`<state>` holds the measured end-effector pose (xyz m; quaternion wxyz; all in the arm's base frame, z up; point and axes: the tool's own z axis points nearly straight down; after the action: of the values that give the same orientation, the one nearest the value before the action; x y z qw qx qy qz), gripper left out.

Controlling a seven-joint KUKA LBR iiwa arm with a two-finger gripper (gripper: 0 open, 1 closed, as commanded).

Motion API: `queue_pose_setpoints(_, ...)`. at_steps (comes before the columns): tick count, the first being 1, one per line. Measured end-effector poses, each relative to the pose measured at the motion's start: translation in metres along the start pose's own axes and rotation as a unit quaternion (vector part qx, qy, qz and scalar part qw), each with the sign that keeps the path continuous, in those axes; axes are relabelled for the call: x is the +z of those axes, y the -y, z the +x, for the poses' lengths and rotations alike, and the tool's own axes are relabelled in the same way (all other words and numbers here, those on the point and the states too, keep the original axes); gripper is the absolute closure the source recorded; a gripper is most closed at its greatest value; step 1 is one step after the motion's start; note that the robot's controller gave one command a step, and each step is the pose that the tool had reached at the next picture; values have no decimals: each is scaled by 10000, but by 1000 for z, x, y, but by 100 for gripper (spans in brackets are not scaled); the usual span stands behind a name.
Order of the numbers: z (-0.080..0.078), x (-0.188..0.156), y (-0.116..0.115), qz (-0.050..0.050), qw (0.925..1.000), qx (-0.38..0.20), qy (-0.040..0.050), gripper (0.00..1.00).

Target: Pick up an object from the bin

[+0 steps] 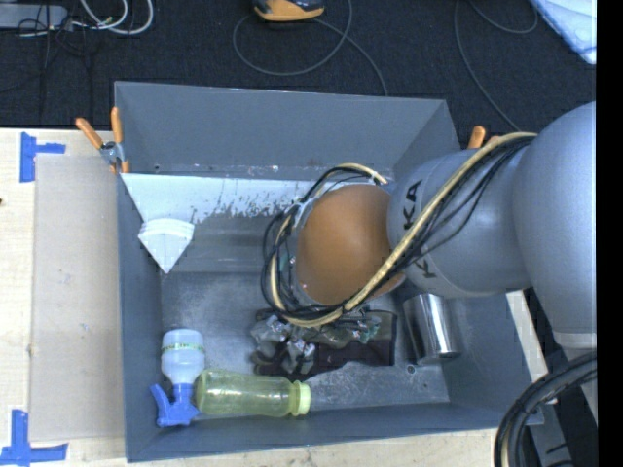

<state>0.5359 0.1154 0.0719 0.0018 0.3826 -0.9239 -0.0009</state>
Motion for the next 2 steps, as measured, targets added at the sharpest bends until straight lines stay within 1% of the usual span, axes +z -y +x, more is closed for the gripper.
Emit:
queue_pose_setpoints(1,7,-113,-12,-7,9997,263,2,100)
queue_pose_setpoints(2,8,-113,-12,-7,9996,266,2,100)
